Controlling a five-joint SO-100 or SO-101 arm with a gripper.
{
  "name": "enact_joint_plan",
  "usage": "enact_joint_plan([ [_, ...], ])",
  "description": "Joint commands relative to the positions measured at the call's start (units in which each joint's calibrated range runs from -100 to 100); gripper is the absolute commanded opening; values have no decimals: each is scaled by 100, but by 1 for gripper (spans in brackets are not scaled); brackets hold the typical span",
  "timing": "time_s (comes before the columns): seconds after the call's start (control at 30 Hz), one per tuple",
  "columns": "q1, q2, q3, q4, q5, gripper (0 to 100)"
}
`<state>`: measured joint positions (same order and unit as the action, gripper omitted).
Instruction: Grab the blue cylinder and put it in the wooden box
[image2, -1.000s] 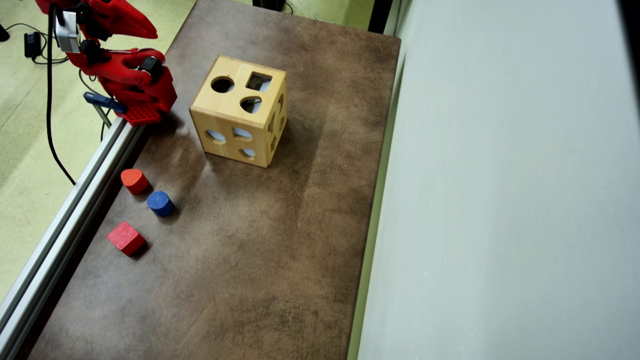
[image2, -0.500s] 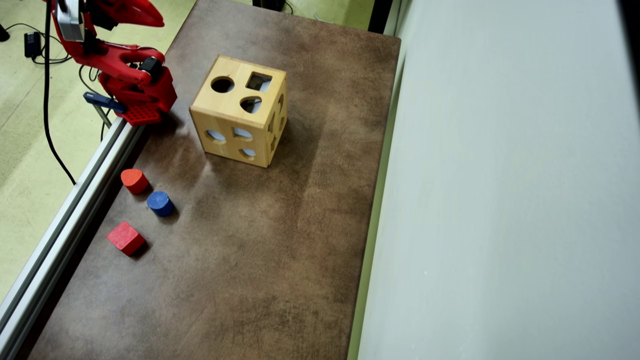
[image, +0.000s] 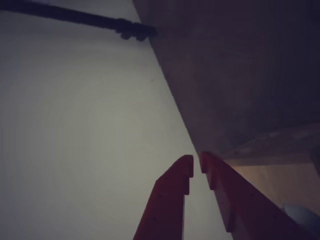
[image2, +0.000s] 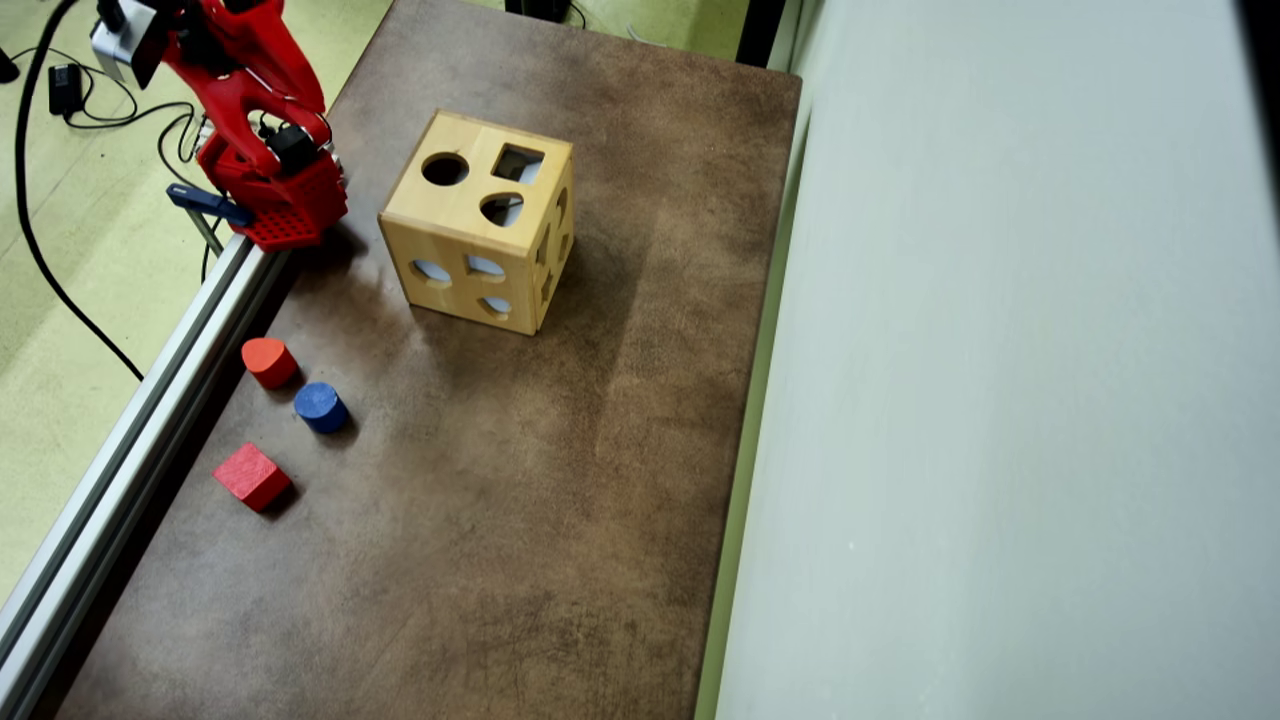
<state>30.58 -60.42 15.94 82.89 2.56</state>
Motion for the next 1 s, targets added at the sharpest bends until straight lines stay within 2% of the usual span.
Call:
enact_joint_plan([
  [0.0, 516, 535, -136, -131, 39, 4],
  [0.4, 1430, 2361, -46, -114, 39, 4],
  [0.97, 1459, 4628, -37, -139, 39, 4],
])
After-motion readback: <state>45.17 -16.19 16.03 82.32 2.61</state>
